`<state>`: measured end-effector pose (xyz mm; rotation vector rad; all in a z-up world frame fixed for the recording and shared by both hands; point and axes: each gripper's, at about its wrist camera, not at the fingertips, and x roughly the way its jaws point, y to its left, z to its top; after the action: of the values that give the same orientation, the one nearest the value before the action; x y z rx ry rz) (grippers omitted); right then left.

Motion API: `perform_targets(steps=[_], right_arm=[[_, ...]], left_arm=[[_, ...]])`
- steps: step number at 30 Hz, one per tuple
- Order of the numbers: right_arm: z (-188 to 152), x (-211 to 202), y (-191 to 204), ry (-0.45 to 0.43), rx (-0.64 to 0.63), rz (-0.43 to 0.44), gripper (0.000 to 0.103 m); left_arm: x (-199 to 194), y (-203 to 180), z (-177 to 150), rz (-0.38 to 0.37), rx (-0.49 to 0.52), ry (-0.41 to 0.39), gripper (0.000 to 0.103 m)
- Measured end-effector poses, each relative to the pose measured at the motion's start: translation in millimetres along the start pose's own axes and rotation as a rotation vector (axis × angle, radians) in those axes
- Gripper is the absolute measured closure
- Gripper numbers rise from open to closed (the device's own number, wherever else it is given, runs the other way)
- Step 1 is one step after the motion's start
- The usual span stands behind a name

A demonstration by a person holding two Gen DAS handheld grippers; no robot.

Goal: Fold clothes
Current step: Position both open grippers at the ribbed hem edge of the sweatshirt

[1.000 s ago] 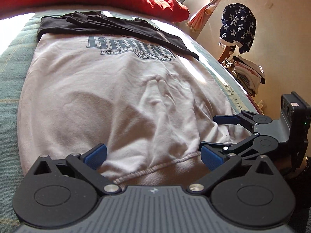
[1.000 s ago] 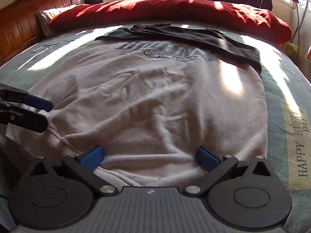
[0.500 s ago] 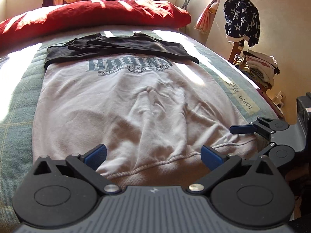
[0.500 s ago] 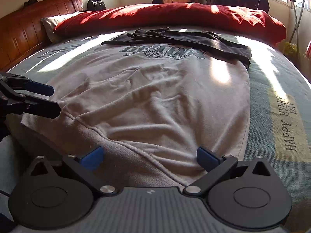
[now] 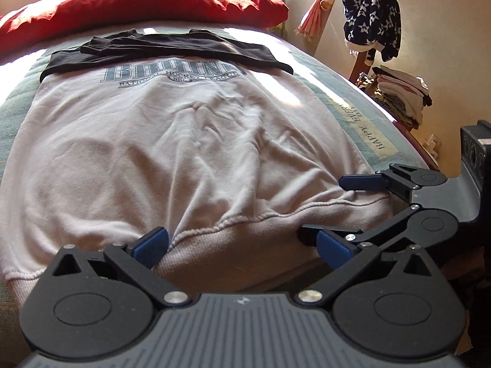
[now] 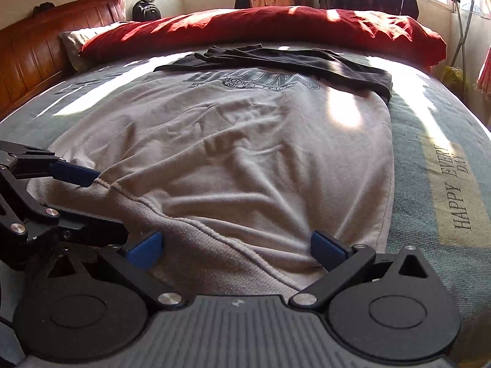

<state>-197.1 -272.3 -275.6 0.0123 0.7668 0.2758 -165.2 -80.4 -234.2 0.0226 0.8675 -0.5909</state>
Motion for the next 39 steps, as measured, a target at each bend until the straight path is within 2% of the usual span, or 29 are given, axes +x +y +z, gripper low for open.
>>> perform_targets(steps=[4, 8, 11, 16, 20, 24, 26, 30, 35, 39], right_arm=[[0.1, 0.9, 0.0, -0.004, 0.009, -0.008, 0.000], [-0.4, 1.8, 1.3, -0.006, 0.000, -0.017, 0.000], [-1.4, 1.9, 3.1, -0.014, -0.003, -0.026, 0.000], [-8.0, -3.7, 5.8, -0.055, -0.012, -0.044, 0.000], [-19.7, -13.1, 14.7, -0.077, -0.096, -0.076, 0.000], [-22.1, -25.2, 18.3, -0.046, -0.128, -0.094, 0.000], [-15.5, -33.2, 15.5, -0.073, -0.098, -0.083, 0.000], [13.8, -31.1, 3.4, -0.132, -0.021, 0.003, 0.000], [35.7, 6.2, -21.5, -0.068, 0.075, 0.024, 0.000], [14.9, 6.9, -42.5, -0.097, 0.120, 0.008, 0.000]], left_arm=[[-15.3, 5.1, 3.4, 0.026, -0.024, -0.021, 0.001], [-18.4, 14.8, 8.8, 0.068, -0.027, -0.052, 0.001], [-9.2, 29.5, 4.5, 0.079, -0.072, -0.040, 0.001], [-11.2, 44.5, -15.8, 0.018, -0.085, -0.096, 0.001], [-26.8, 53.3, -25.5, -0.048, -0.089, -0.125, 0.001], [-42.3, 54.2, -20.7, -0.040, -0.071, -0.149, 0.001], [-45.7, 52.6, -9.4, -0.014, -0.024, -0.165, 0.001], [-36.1, 58.7, 21.0, 0.026, 0.020, -0.181, 0.001], [-9.5, 93.5, 31.5, 0.075, -0.108, -0.130, 0.001], [-9.2, 122.6, 18.8, 0.077, -0.174, -0.117, 0.001]])
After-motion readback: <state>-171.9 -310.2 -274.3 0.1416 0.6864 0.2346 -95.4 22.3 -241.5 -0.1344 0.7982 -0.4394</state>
